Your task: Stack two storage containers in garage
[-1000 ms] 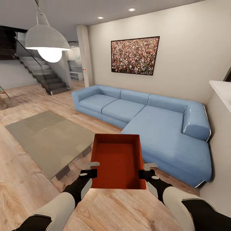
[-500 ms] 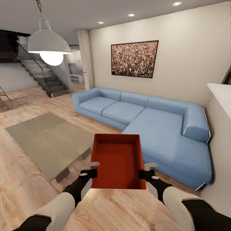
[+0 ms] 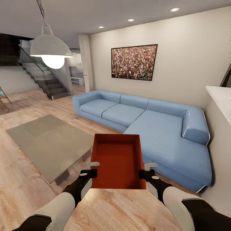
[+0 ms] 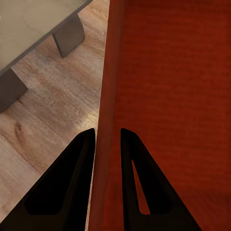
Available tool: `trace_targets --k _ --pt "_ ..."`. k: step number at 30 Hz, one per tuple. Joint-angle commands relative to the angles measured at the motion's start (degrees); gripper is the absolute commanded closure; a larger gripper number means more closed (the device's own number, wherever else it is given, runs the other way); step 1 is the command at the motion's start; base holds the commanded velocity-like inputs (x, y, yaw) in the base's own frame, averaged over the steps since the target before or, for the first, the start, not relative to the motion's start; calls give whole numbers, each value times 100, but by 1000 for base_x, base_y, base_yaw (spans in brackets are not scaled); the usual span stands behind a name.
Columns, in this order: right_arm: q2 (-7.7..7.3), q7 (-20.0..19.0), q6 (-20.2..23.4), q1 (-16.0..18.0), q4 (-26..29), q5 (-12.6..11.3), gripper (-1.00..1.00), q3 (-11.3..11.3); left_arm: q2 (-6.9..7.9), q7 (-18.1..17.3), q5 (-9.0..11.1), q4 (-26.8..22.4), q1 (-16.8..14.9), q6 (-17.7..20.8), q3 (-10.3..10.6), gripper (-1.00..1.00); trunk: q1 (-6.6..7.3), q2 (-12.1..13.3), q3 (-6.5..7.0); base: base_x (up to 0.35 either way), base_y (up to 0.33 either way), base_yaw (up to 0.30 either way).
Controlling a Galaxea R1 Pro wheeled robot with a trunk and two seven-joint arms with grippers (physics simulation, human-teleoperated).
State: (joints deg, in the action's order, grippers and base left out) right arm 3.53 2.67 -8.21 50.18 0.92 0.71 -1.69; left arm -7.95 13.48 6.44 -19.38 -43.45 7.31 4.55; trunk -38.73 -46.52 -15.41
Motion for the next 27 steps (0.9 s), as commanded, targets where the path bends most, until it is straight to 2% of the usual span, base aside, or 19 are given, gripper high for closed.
trace_targets --k 1,27 --pt "-2 32 -23 1 -13 -62 100 46 4 84 -3 -101 -6 52 -233 100 -1 -6 1 0 0 0" --pt "-2 32 -23 1 -13 -62 100 46 4 88 -3 -101 -6 52 -234 100 -1 -6 233 0 0 0"
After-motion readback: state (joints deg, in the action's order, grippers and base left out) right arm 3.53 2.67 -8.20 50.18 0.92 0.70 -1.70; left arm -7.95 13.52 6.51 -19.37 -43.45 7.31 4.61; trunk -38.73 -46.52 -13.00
